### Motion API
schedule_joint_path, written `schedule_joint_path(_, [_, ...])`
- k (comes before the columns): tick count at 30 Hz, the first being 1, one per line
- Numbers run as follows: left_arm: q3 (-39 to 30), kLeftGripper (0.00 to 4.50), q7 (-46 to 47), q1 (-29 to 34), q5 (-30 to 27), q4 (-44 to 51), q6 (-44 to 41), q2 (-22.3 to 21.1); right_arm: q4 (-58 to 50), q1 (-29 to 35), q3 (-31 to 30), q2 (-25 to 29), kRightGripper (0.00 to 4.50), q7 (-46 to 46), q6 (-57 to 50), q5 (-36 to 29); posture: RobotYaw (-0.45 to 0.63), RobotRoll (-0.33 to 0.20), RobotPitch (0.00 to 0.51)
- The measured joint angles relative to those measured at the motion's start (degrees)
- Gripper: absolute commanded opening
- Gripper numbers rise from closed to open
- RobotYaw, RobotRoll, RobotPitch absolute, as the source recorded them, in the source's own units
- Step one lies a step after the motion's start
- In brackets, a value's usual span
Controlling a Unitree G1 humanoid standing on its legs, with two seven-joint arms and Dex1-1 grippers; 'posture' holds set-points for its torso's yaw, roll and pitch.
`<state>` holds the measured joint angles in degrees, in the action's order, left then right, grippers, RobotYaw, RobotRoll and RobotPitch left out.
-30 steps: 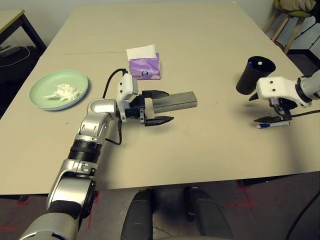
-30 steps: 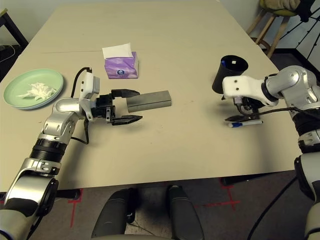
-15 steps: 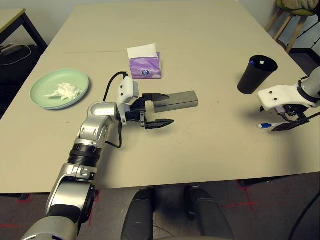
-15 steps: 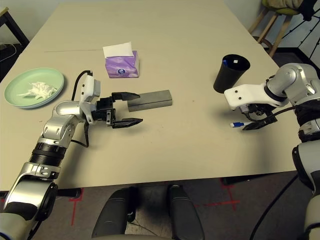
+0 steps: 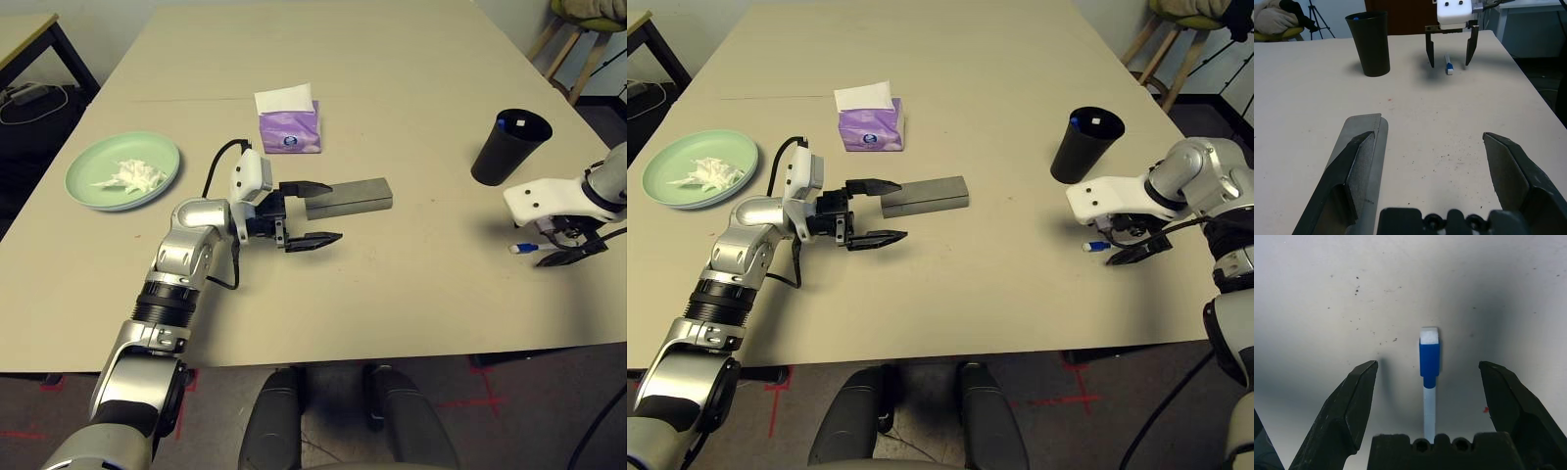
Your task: Organize and tidy the items on the table.
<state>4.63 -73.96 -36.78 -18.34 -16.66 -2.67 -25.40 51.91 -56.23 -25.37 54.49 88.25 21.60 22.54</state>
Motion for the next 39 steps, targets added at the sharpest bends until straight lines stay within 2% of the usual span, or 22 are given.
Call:
schedule_joint_path(8, [-0.01,4.50,0.06,0.00,0.03,0.01,-0.07,-0.31,-0.30,1.37,0.01,0.05,4.47,-1.40,-1.02,0.14,0.15,0.000,0.200])
schedule_joint_path(9, [-0.01,4.50,0.06,0.00,0.03,0.01,-0.09,-0.31,-0.33,1.42,0.01,0.08,4.31,-1.47,-1.02,0.14,0.15,0.000,0.200])
schedule_joint_path(12, [-0.01,4.50,0.06,0.00,0.05,0.01,-0.14,-0.33,-0.26,1.59,0.00,0.12,3.54,-2.92,-0.46,0.43,0.15,0.000,0.197])
schedule_joint_path(20, [-0.01,4.50,0.45,0.01,0.09,0.03,-0.28,-0.38,0.06,1.62,0.05,0.31,0.46,-4.59,0.20,0.71,0.15,0.000,0.189])
schedule_joint_path(29, [0.00,4.50,0.48,-0.04,0.20,-0.20,-0.27,-0.49,0.57,0.47,1.86,1.15,0.40,0.81,-2.27,-1.32,0.13,0.000,0.175])
schedule_joint_path(35, [0.00,4.50,0.41,-1.17,0.23,-1.66,0.32,-0.42,-4.51,0.52,6.62,1.03,0.40,3.76,-13.71,-10.06,0.11,0.000,0.163])
schedule_joint_path(39, [0.08,4.50,0.42,-1.55,0.34,-2.68,0.77,-0.01,-13.49,2.89,13.03,-1.82,0.40,2.86,-26.64,-17.04,0.11,0.000,0.155])
